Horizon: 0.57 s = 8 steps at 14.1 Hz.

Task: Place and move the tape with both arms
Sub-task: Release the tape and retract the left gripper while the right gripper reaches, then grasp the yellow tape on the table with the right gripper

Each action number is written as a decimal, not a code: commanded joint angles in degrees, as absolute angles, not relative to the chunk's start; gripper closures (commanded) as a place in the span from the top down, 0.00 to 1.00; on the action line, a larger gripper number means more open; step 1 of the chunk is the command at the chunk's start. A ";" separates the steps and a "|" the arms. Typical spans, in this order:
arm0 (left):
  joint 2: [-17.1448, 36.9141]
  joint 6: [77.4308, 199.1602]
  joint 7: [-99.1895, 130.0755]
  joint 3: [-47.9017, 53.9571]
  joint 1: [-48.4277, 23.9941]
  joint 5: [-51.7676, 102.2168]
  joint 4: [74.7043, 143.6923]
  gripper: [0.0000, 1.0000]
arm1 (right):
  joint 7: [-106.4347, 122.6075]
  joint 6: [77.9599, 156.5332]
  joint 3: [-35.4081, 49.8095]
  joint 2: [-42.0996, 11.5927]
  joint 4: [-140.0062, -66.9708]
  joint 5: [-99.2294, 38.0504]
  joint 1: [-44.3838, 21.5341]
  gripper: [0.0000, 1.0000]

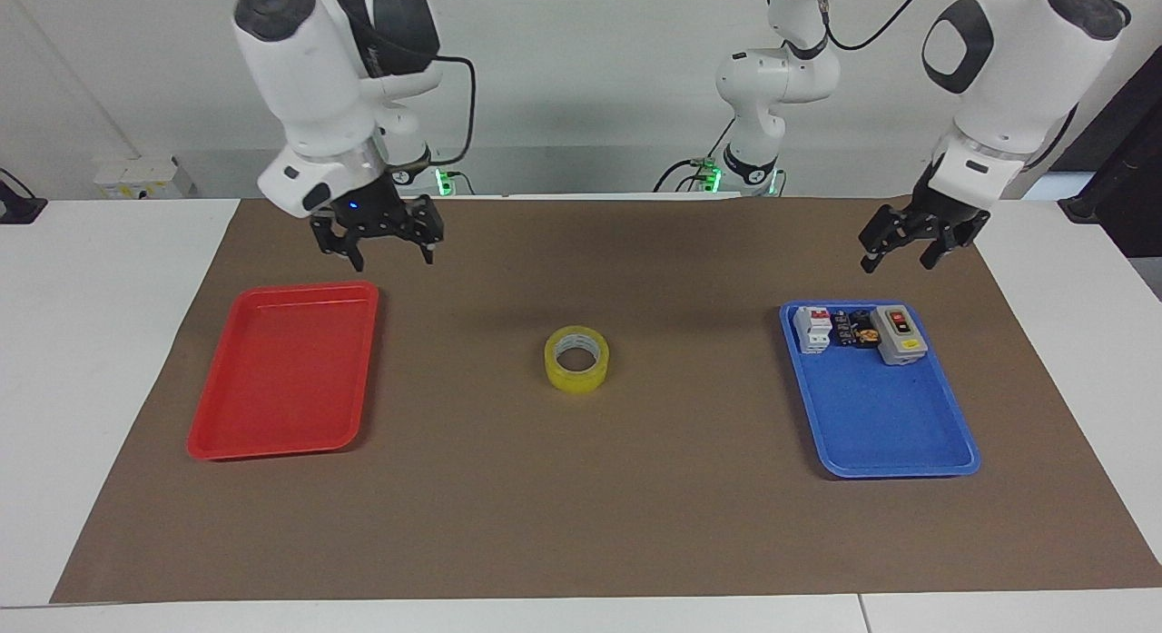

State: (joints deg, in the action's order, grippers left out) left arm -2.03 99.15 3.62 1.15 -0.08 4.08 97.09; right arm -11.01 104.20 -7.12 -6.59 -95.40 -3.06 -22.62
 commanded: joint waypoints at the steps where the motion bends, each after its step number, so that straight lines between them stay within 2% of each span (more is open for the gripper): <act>1: 2.10 91.95 2.46 1.49 1.49 2.12 88.88 1.00 | -17.20 112.81 -7.47 -11.67 -97.19 -3.78 -26.70 1.00; 2: 2.20 90.45 2.03 1.49 1.41 1.94 88.51 1.00 | -18.62 115.90 -7.47 -12.99 -98.34 -3.78 -28.11 1.00; 6: -0.96 90.62 -0.09 1.49 1.41 1.93 94.74 1.00 | -24.69 123.91 -7.47 -21.34 -98.52 -6.86 -34.17 1.00; 8: -1.32 91.75 0.00 1.49 1.32 1.93 95.71 1.00 | -24.61 128.56 -7.47 -23.55 -99.66 -6.77 -34.89 1.00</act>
